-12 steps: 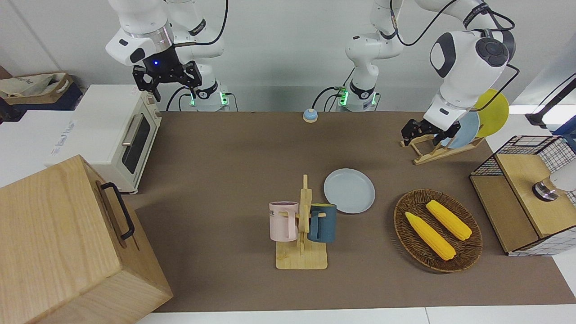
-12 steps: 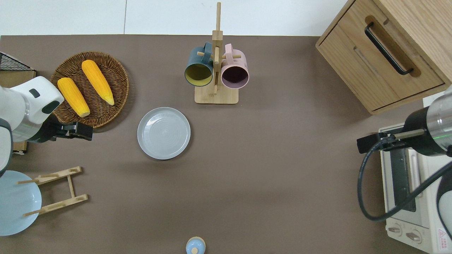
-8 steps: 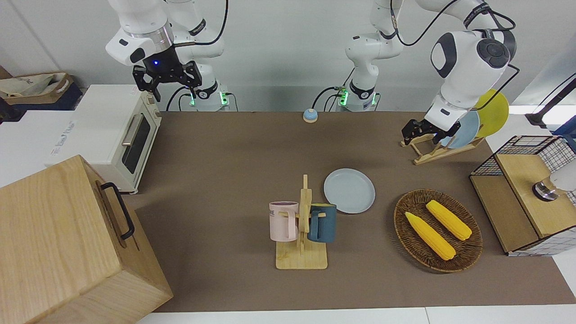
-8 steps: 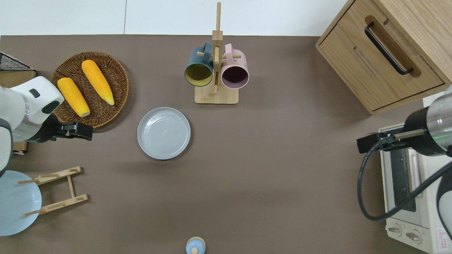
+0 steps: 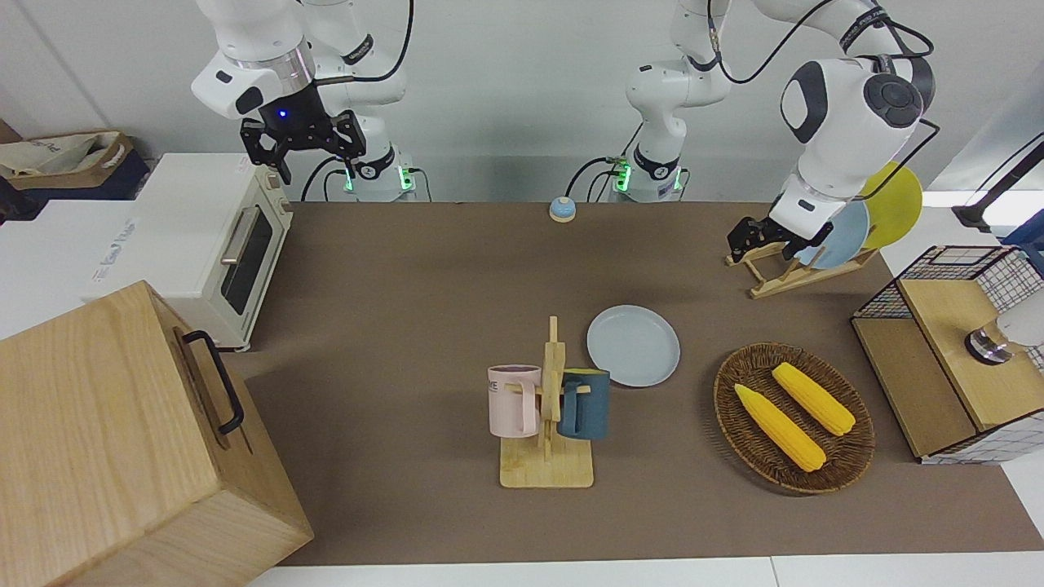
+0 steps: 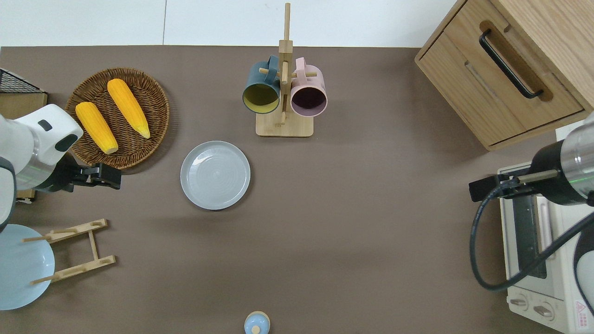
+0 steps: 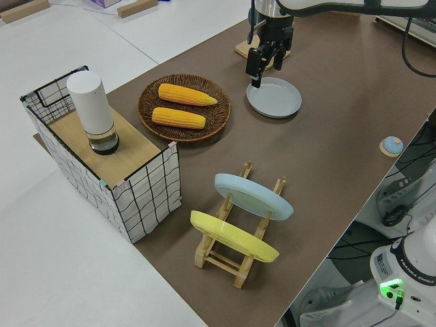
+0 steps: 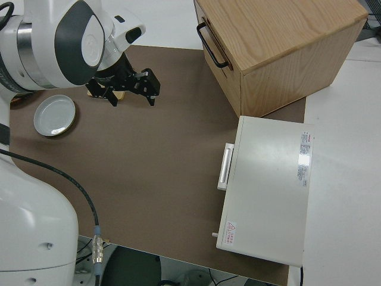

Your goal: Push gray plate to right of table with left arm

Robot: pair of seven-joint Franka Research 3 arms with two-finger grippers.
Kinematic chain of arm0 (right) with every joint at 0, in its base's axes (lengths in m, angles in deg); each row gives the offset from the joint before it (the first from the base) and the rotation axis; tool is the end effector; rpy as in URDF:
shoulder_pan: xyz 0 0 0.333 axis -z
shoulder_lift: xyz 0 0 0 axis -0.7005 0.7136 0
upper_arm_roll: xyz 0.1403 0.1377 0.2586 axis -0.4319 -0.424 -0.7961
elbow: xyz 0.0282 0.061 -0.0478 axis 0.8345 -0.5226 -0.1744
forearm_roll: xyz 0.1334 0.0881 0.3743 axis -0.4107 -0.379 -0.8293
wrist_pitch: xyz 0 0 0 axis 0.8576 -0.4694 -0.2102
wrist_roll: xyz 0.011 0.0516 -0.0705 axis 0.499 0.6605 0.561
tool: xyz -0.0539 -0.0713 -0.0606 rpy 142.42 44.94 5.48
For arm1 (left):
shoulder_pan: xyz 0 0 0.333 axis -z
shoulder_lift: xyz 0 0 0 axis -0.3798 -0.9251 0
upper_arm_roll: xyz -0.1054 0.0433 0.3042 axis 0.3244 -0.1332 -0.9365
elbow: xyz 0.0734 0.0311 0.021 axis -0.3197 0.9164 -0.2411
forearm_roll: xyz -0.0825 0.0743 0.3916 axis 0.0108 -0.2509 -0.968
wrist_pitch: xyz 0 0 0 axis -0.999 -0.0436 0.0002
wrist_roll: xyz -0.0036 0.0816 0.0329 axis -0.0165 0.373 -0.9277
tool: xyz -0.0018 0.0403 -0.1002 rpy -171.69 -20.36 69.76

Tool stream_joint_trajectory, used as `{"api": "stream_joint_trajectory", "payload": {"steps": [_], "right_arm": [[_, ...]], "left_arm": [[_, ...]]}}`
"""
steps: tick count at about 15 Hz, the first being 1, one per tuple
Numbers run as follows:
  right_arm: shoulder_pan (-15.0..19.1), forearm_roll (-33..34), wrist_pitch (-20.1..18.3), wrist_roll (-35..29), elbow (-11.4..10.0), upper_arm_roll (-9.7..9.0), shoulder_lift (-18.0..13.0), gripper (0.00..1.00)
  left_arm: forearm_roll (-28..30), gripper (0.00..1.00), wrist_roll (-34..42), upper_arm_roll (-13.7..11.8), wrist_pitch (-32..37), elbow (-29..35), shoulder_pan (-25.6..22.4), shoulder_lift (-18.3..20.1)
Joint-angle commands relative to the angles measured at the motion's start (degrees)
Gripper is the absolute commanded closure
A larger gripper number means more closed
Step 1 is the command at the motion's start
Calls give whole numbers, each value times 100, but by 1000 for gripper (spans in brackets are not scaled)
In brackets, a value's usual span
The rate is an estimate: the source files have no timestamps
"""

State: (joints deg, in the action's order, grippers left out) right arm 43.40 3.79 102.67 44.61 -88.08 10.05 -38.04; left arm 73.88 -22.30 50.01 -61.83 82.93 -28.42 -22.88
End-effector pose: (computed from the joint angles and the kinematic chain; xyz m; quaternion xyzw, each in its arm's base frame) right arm 0.5403 0.0745 0.6694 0.9978 0.0545 -0.0365 0.0028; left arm 0.5777 -0.0040 0.5163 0.9985 0.0051 -0.0553 0.0025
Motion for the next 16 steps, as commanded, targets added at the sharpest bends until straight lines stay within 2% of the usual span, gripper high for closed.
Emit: {"api": "stream_joint_trajectory", "payload": {"steps": [1,9,14,16], "right_arm": [[115,-59,-83,-14,46,-86,-17,17],[115,-59,-83,-5,46,-86,-17,17],[115,-59,-83,-14,46,-86,-17,17],[115,-59,-83,-14,46,-77,-17,17]], "left_arm": [[8,0,-35,-61,21,132,82,112],[69,0,-323,0,-41,176,82,60],[227,2,-1834,18,-558,211,188,-142],[385,9,-2134,18,-673,220,205,-221]]}}
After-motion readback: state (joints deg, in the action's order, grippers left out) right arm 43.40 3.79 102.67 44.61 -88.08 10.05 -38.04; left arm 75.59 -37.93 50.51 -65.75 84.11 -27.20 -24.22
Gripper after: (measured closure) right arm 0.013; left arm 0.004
